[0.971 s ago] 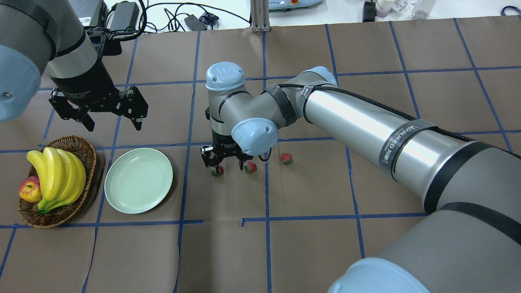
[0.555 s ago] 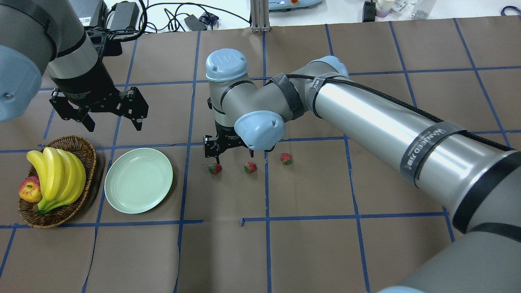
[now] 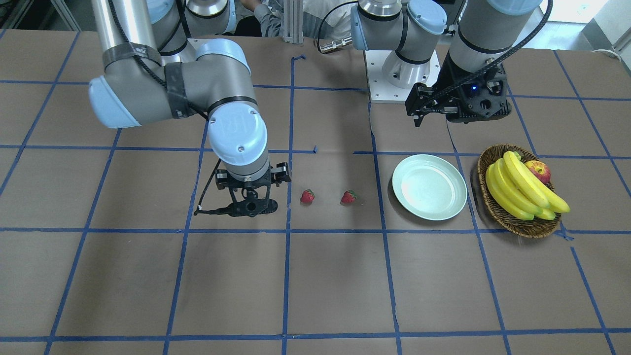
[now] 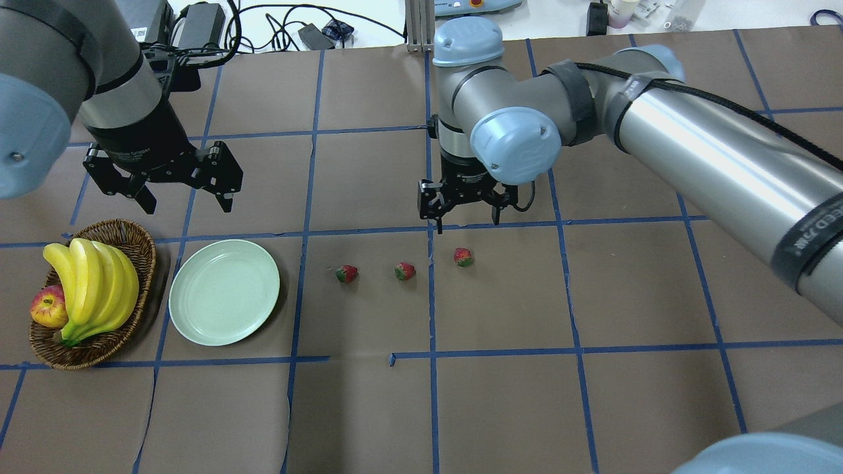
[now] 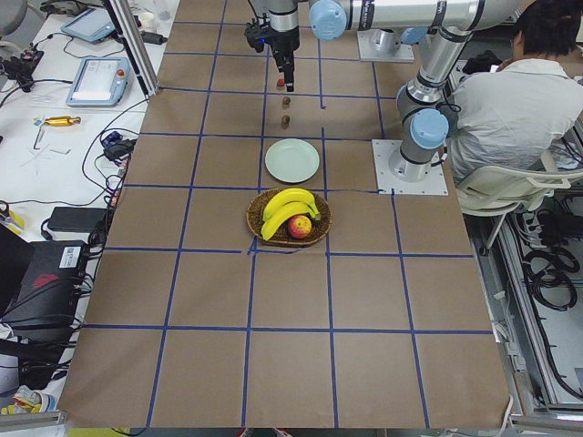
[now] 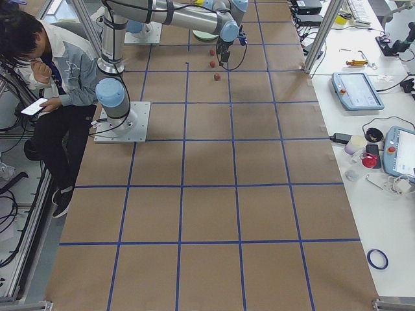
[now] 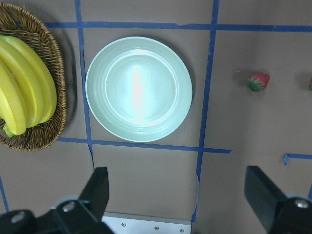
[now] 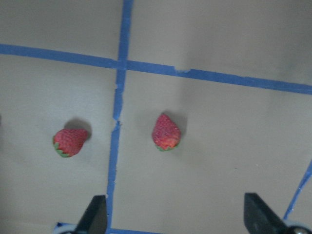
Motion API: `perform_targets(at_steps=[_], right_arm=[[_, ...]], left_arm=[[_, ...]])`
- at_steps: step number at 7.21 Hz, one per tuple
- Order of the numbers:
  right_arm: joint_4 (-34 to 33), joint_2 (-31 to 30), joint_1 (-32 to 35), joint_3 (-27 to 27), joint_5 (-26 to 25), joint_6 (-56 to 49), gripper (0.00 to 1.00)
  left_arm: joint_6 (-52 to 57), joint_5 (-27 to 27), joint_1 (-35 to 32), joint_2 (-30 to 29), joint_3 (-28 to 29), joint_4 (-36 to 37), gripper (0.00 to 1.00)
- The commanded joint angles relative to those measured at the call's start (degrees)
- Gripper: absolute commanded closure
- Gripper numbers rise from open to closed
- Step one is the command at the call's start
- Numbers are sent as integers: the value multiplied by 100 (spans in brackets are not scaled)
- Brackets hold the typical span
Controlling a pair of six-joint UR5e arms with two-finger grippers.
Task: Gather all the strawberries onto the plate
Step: 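Move the right gripper back over the last remaining strawberry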
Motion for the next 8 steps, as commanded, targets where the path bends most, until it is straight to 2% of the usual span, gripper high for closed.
perform_targets(at_steps=[1, 2, 3, 4, 8], right_arm=[[-224, 43, -213, 342, 31, 64, 0], [-688, 87, -213, 622, 49, -84, 0], [-1276, 104, -204, 964, 397, -520, 0], [-1455, 131, -204, 1098, 557, -725, 0], [-1773, 474, -196, 1099, 524, -911, 0]], left_arm=[[-33, -1, -21, -7, -3, 0, 0], [-41, -1, -21, -7, -3, 0, 0], [-41, -1, -21, -7, -3, 0, 0], [-41, -1, -21, -7, -3, 0, 0], [-41, -9, -29, -7, -91, 0, 0]])
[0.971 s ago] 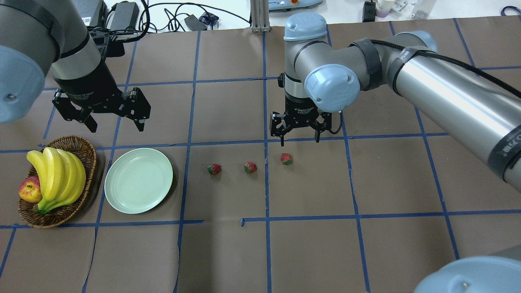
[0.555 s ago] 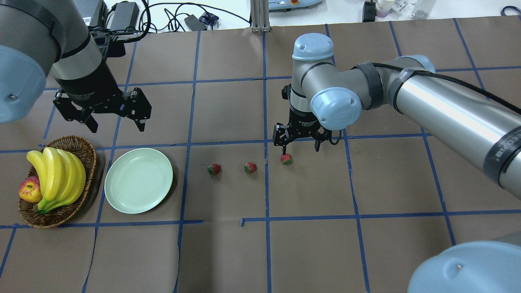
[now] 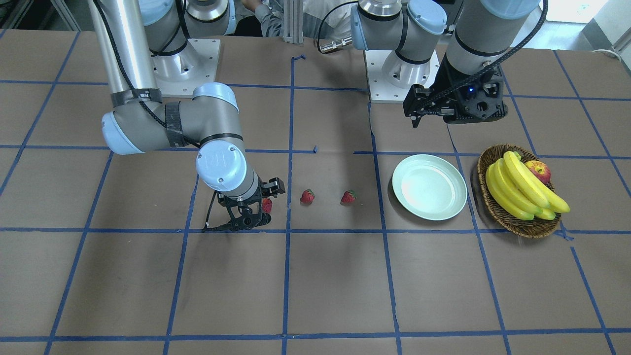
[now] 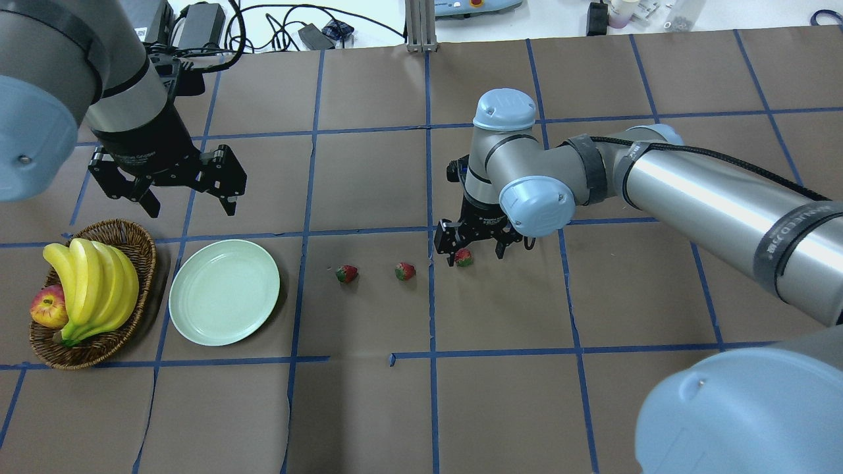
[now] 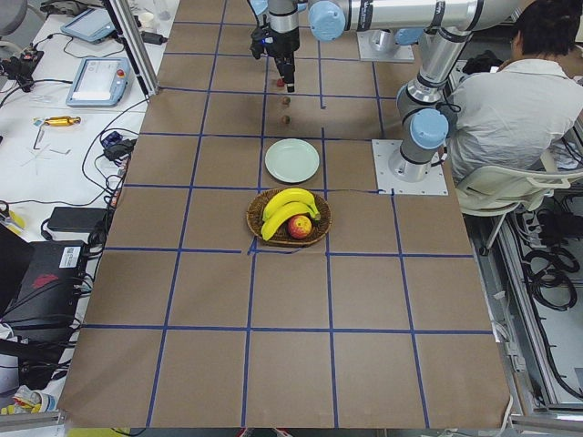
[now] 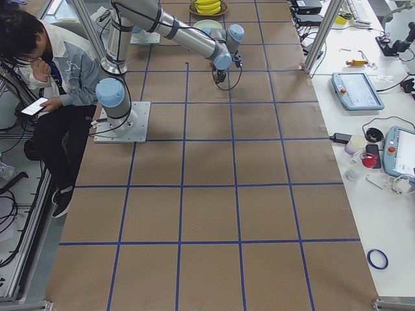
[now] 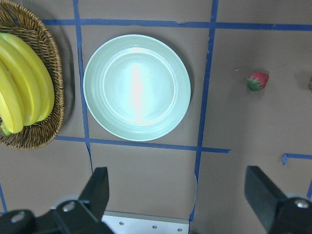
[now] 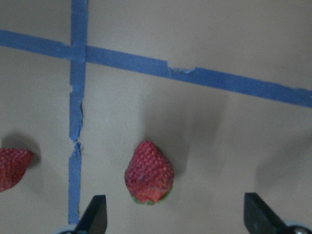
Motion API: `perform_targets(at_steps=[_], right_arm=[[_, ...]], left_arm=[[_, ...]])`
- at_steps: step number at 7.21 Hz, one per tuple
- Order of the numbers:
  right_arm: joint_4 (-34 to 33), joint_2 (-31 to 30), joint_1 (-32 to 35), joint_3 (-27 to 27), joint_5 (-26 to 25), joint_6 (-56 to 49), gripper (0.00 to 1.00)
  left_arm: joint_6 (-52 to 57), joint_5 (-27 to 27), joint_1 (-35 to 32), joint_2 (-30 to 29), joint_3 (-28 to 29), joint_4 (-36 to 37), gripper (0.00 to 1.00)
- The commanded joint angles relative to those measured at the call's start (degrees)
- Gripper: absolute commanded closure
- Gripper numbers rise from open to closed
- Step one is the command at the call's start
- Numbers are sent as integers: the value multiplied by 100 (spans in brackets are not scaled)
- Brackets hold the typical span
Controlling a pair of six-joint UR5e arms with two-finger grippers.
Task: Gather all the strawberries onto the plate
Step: 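Move the right gripper back over the last remaining strawberry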
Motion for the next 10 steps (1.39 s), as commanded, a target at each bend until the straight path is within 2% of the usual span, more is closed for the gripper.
perform_targets(at_steps=[1, 10], right_arm=[[-146, 65, 1, -7, -17, -63, 9], [-146, 39, 115, -33, -87, 42, 11]], left_arm=[[2, -3, -3, 4, -30, 3, 0], [-7, -3, -3, 4, -39, 3, 0]])
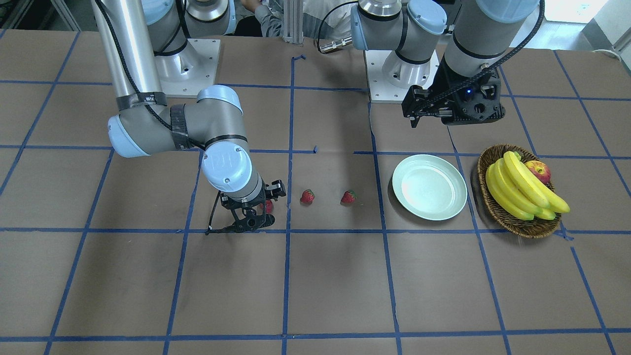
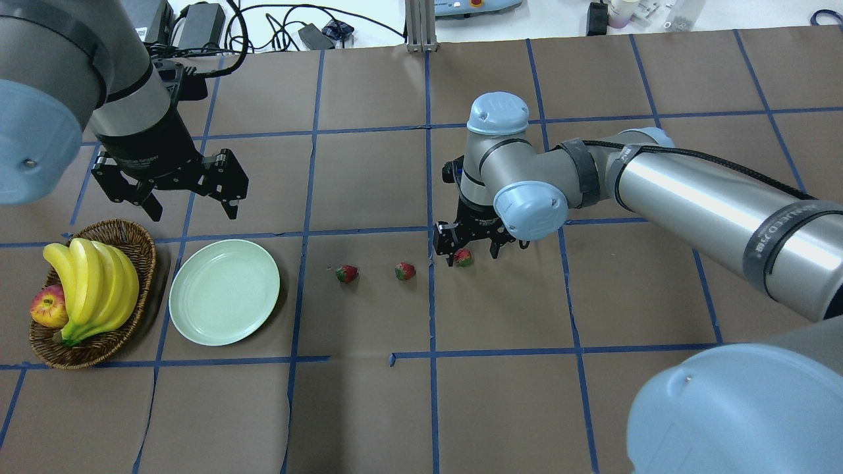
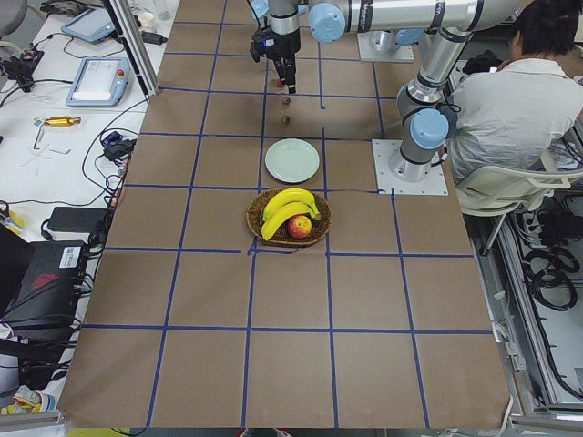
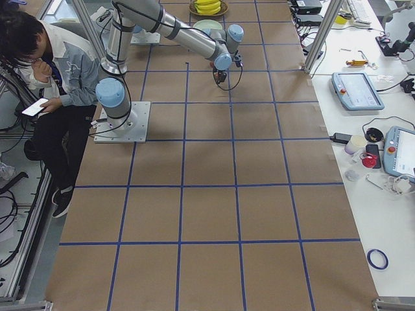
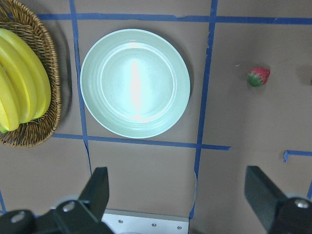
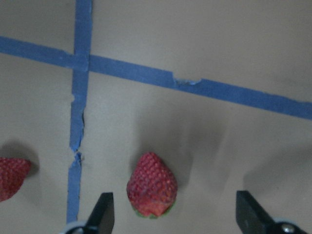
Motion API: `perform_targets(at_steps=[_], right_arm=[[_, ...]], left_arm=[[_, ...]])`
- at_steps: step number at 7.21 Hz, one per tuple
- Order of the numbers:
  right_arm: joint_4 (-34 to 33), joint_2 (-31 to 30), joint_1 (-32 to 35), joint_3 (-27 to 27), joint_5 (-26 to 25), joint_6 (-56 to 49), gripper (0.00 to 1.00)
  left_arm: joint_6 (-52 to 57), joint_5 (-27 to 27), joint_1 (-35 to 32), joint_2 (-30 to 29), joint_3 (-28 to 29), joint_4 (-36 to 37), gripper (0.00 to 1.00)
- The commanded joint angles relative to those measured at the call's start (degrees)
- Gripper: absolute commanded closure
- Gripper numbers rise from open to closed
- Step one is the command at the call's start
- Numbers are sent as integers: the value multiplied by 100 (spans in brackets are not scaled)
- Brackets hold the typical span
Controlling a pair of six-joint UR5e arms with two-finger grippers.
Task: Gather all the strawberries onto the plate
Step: 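Move the right gripper back over the last remaining strawberry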
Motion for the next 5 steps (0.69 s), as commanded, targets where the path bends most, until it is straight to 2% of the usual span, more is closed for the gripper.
perform_targets(at_steps=[1, 2, 4, 5], right_arm=[[-3, 1, 81, -19, -106, 16, 11], [-47, 1, 82, -28, -133, -2, 12], [-100, 10, 82, 7, -151, -63, 32], [-100, 28, 91, 7, -151, -55, 31]], left_arm=[[-3, 0, 0, 0, -9, 0, 0], [-3, 0, -9, 0, -9, 0, 0], [-3, 0, -9, 0, -9, 0, 0], [-3, 0, -9, 0, -9, 0, 0]])
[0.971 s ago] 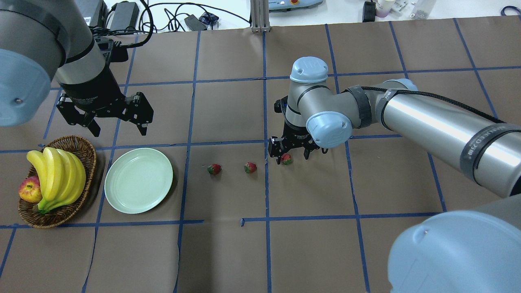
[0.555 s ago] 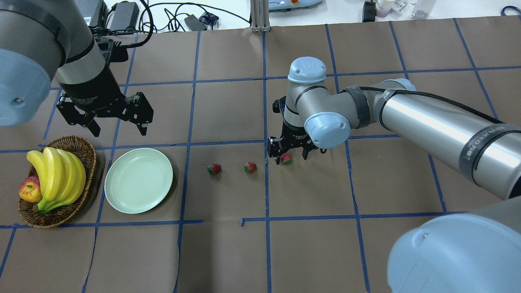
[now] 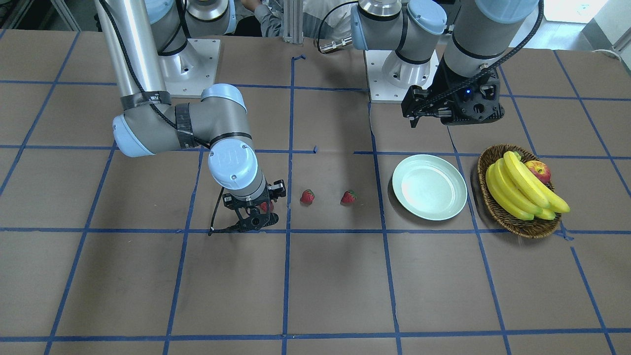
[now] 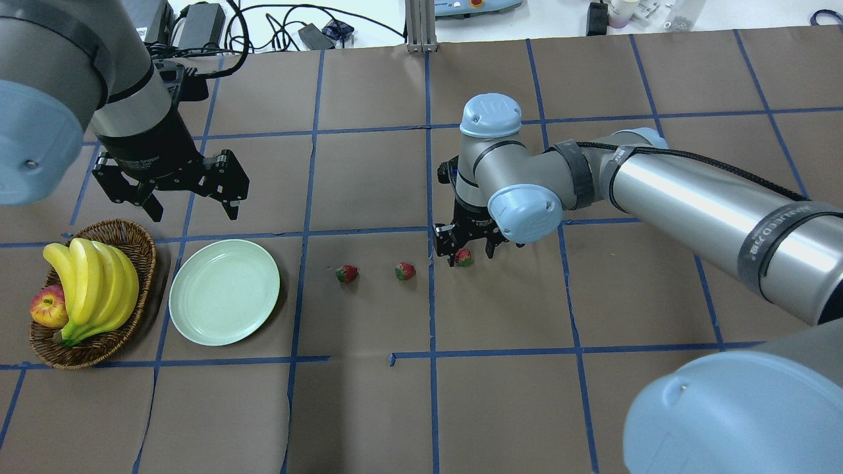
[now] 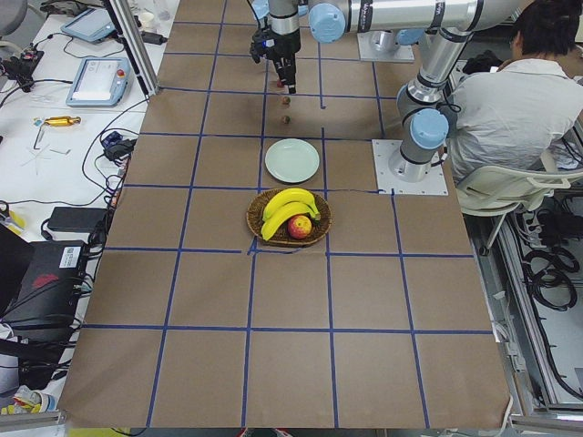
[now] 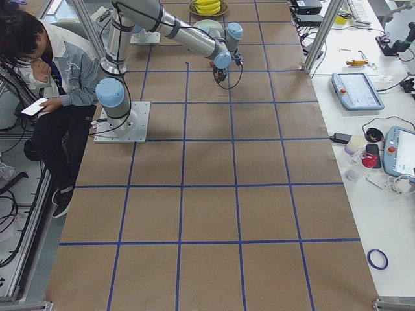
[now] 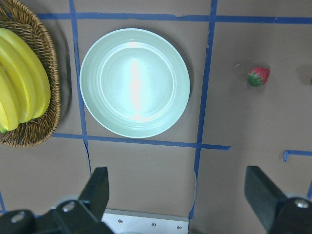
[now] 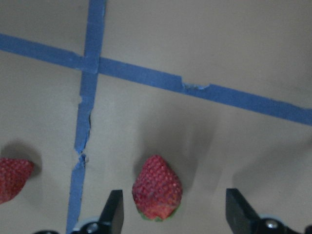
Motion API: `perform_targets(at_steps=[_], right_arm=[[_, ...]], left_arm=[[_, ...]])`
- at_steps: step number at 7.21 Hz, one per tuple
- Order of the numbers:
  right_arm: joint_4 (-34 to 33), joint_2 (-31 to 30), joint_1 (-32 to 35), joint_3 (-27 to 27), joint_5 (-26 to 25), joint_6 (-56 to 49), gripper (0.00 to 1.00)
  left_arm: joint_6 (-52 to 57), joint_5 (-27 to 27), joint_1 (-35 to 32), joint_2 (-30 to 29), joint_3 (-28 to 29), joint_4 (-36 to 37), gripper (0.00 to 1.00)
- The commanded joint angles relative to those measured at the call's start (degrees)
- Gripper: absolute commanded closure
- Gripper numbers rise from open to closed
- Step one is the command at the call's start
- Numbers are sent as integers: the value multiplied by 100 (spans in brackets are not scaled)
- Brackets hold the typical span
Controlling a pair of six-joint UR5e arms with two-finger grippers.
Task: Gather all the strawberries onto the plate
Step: 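Close the right gripper on the third strawberry and lift it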
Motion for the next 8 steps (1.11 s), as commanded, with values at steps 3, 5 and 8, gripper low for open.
perform_targets(at_steps=[3, 5, 8], right_arm=[[-35, 66, 78, -36, 0, 4, 39], [-35, 75, 78, -98, -8, -23, 100], [53, -3, 69, -238, -316, -111, 100]], left_arm=[[0, 0, 0, 0, 9, 0, 0], [0, 9, 0, 0, 0, 0, 0], [0, 9, 0, 0, -9, -9, 0]])
